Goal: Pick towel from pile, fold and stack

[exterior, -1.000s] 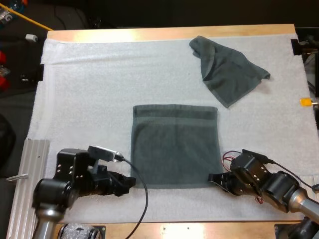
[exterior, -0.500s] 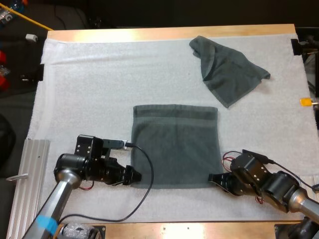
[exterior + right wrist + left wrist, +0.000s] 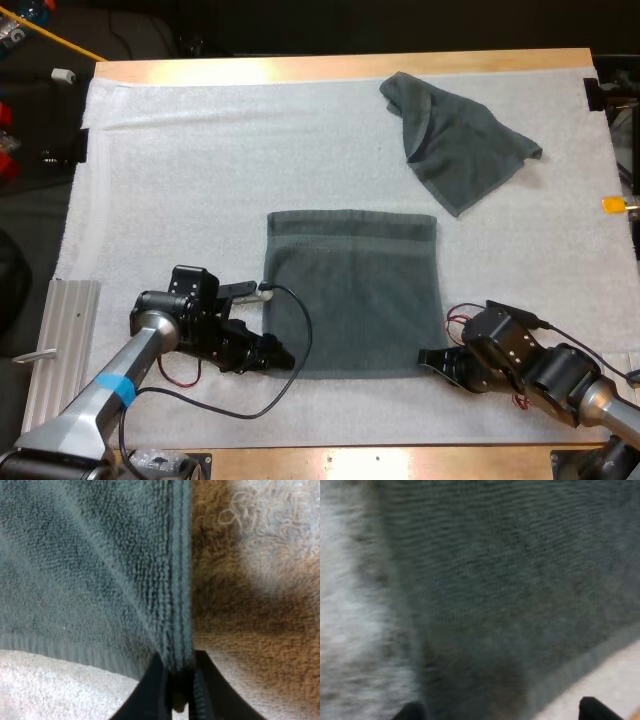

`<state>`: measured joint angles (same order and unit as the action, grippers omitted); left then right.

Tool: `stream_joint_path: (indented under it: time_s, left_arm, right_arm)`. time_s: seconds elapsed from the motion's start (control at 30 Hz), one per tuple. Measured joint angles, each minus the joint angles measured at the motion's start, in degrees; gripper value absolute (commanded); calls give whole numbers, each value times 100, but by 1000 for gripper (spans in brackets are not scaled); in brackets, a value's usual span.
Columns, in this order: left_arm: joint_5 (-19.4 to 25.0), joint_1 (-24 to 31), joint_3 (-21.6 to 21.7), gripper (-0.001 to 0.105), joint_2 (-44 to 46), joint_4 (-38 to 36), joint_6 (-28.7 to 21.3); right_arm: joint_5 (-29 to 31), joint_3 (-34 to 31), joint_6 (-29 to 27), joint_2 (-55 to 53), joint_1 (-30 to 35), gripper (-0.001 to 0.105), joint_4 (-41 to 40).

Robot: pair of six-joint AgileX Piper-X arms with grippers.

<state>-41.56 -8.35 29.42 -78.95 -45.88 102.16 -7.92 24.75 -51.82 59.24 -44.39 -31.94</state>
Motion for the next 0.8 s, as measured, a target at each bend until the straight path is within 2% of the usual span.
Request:
stream_joint_path:
  time_s: [0.3, 0.5, 0.63, 0.8]
  left_arm:
    - [-86, 0, -12, 1, -32, 38, 73]
    - [-86, 0, -12, 0, 285, -487, -82]
    - [-86, 0, -12, 0, 901, -1041, -302]
    - [-86, -43, -22, 0, 1792, -1693, -375]
  right_arm:
    - [0, 0, 0, 0, 0, 0, 0]
    - [-1, 0, 0, -74, 0, 0, -17]
    - [-151, 0, 46, -361, 0, 0, -76]
    - [-360, 58, 57, -829, -37, 0, -675]
